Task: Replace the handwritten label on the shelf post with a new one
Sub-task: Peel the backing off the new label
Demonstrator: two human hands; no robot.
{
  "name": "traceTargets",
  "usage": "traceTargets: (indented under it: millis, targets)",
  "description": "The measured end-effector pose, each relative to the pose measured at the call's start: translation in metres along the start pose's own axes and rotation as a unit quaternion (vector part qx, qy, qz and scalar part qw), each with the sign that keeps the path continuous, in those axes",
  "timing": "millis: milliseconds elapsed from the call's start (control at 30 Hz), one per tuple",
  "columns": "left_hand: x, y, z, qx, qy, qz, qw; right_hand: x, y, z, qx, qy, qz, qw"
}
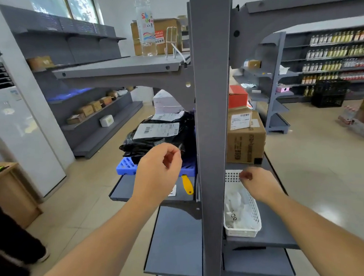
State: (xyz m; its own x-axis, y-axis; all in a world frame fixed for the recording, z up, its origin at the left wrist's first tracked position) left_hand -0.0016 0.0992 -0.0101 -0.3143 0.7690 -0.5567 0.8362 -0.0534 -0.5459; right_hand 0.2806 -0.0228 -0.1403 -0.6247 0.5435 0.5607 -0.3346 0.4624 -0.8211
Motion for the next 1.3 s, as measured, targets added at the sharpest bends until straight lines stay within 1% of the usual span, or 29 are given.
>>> traceTargets:
  millis: [100, 233, 333, 400, 600, 767, 867, 967, 1133, 1300]
  targets:
    - [0.027, 0.001, 0.000, 0.011, -0.068, -0.003, 0.998, 0.003, 0.000, 0.000, -0.006, 0.003, -0.011, 1.000]
    - [0.067, 0.014, 0.005, 0.058, -0.132, -0.039, 0.989, 0.015, -0.009, 0.006, -0.029, -0.007, -0.049, 0.998]
    - [0.096, 0.030, 0.015, 0.116, -0.147, -0.111, 0.976, 0.026, -0.016, 0.015, -0.044, -0.020, -0.076, 0.996]
    - [0.117, 0.040, 0.022, 0.145, -0.164, -0.139, 0.966, 0.032, -0.020, 0.021, -0.051, -0.019, -0.095, 0.994]
    - [0.151, 0.061, 0.040, 0.207, -0.192, -0.217, 0.935, 0.054, -0.041, 0.045, -0.095, -0.032, -0.150, 0.984]
    - [0.157, 0.071, 0.041, 0.227, -0.190, -0.234, 0.926, 0.070, -0.055, 0.064, -0.123, -0.059, -0.189, 0.973]
    - [0.157, 0.075, 0.040, 0.238, -0.179, -0.252, 0.921, 0.076, -0.058, 0.073, -0.126, -0.067, -0.205, 0.968]
    - [0.156, 0.077, 0.039, 0.248, -0.178, -0.248, 0.919, 0.079, -0.059, 0.079, -0.123, -0.073, -0.208, 0.968]
    - [0.155, 0.077, 0.036, 0.244, -0.188, -0.217, 0.926, 0.082, -0.063, 0.085, -0.123, -0.074, -0.212, 0.967]
    - [0.150, 0.070, 0.037, 0.201, -0.211, -0.141, 0.946, 0.086, -0.065, 0.089, -0.124, -0.082, -0.225, 0.963]
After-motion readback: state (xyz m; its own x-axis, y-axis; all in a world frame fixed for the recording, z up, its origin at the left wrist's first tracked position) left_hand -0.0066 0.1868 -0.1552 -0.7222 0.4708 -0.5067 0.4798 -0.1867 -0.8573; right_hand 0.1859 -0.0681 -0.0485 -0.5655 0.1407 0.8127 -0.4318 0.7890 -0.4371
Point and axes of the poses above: each hand's wrist, its own z-axis away from the middle knuckle, its own y-axis out of the palm, x = y × z, the point moved 8 cm from there along -z, towards the middle knuckle, and after that the axes turned 2 degrees about -z, right-handed, at the moved point
